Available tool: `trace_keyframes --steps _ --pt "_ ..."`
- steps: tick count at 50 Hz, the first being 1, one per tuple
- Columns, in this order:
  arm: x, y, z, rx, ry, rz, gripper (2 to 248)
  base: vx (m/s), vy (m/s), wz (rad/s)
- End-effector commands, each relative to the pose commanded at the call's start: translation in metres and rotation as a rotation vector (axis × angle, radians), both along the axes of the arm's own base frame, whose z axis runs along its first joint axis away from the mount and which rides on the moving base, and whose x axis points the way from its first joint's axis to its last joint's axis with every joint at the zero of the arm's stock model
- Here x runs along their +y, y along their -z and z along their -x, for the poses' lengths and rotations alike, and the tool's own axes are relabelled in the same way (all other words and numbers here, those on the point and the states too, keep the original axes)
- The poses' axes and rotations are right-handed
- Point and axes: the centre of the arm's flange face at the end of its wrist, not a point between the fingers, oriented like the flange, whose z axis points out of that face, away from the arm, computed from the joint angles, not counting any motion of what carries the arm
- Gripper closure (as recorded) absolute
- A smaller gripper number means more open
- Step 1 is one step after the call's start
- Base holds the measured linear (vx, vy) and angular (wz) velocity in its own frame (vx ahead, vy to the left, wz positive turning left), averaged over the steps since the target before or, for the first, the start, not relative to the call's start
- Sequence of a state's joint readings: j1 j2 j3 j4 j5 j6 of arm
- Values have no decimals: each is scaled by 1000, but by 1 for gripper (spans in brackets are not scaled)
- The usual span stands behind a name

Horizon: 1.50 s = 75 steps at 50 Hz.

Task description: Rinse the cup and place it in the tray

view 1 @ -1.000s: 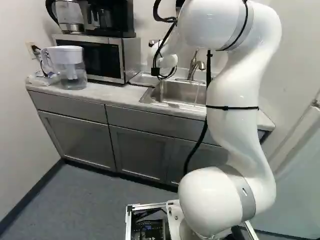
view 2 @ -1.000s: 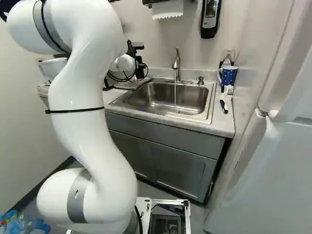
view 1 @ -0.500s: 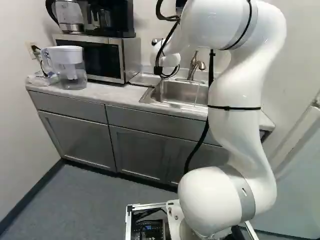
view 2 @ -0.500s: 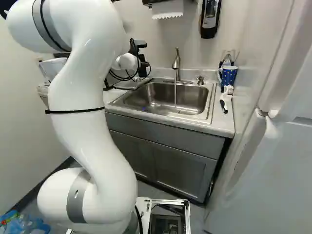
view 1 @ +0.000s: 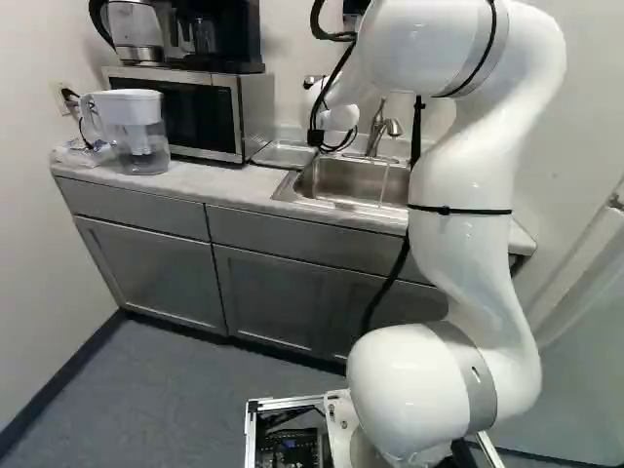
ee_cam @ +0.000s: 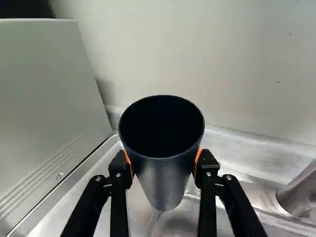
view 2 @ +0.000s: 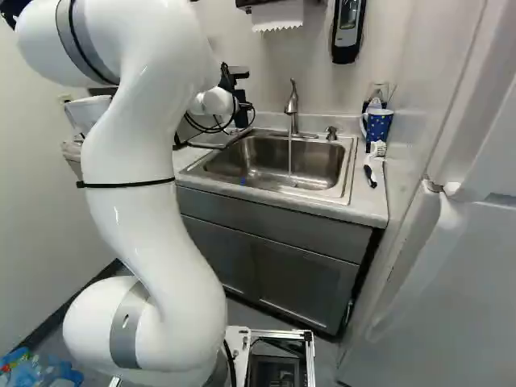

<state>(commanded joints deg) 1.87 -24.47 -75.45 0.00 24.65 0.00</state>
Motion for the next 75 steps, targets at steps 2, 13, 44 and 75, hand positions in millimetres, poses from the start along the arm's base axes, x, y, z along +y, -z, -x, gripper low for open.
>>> trace_keyframes --steps 2,13,44,75 --pt "-2 0 0 0 3 0 124 0 0 0" --pt "-13 0 1 1 19 0 124 0 0 0" --pt "-30 -2 20 11 44 0 124 0 0 0" --pt "-35 -5 48 23 53 0 124 0 0 0"
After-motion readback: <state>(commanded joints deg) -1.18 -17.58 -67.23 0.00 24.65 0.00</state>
